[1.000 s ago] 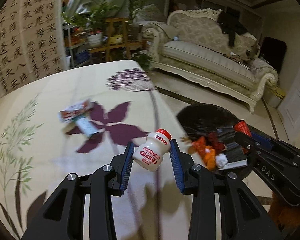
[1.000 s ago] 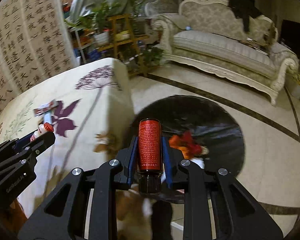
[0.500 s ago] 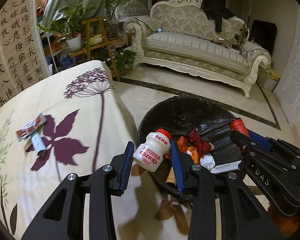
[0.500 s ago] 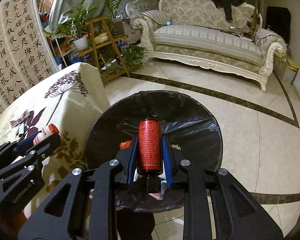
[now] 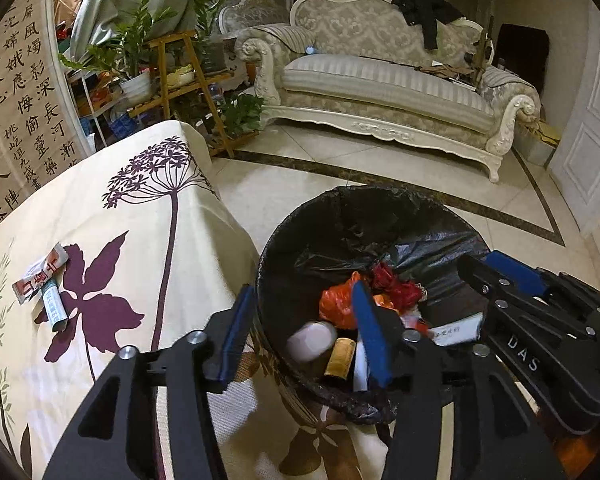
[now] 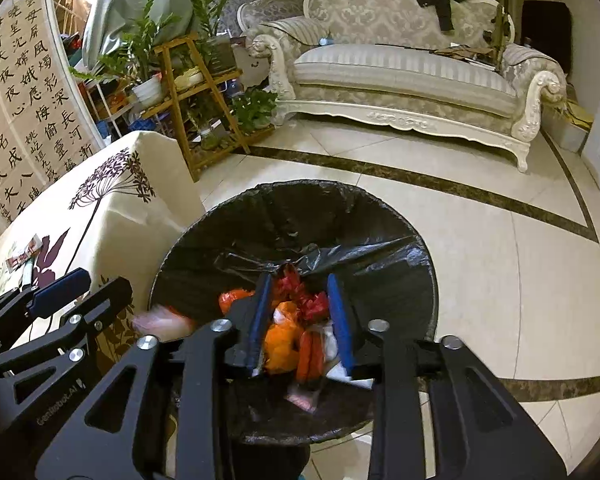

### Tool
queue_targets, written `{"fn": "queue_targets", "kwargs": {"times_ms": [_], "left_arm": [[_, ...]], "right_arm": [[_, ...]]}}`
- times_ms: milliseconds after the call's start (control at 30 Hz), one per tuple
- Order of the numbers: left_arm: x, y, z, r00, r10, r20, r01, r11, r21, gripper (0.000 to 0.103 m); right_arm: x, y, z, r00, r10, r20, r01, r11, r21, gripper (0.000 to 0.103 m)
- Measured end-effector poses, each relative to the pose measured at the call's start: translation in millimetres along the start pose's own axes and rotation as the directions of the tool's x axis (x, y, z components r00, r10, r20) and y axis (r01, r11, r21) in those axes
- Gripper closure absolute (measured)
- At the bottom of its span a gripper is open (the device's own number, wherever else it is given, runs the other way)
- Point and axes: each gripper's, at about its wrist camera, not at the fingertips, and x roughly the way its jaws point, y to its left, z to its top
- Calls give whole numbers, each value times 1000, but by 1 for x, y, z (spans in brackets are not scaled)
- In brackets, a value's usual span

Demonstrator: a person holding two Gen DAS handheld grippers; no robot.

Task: Collect trash
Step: 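Carry the white bottle and red tube over the bin and open both tools, then return both tools to the table above the sachet and blue tube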

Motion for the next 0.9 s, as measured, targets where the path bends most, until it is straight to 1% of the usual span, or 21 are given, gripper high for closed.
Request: {"fn": "queue_targets", "kwargs": {"times_ms": [133, 200, 267, 400, 600, 767, 900], "left_arm": [[-4, 2, 0, 1000, 3, 10, -3, 1000, -7, 41], [-8, 5, 0, 1000, 6, 16, -5, 1000, -16, 36], [-12, 11, 0, 1000, 11, 23, -11, 1000, -26, 32], [-22, 28, -1, 999, 35, 40, -33, 998, -48, 31], [-35, 66, -3, 993, 103, 54, -98, 990, -98, 31], [-38, 107, -7, 981, 187, 48, -178, 973, -145, 31], [-38, 139, -10, 970, 239, 34, -230, 957, -177, 31]], "right_arm": [[-5, 2, 1, 1000, 1, 8, -1, 1000, 0, 67], [-9, 4, 2, 1000, 4, 14, -3, 1000, -2, 62], [-12, 8, 3, 1000, 8, 19, -7, 1000, -5, 61], [-18, 20, 4, 999, 37, 26, -36, 999, -18, 60], [-18, 52, 5, 996, 91, 15, -90, 994, -64, 59], [-13, 86, 7, 989, 148, -2, -147, 983, -113, 58], [-6, 118, 9, 982, 188, -27, -190, 969, -158, 58]]}}
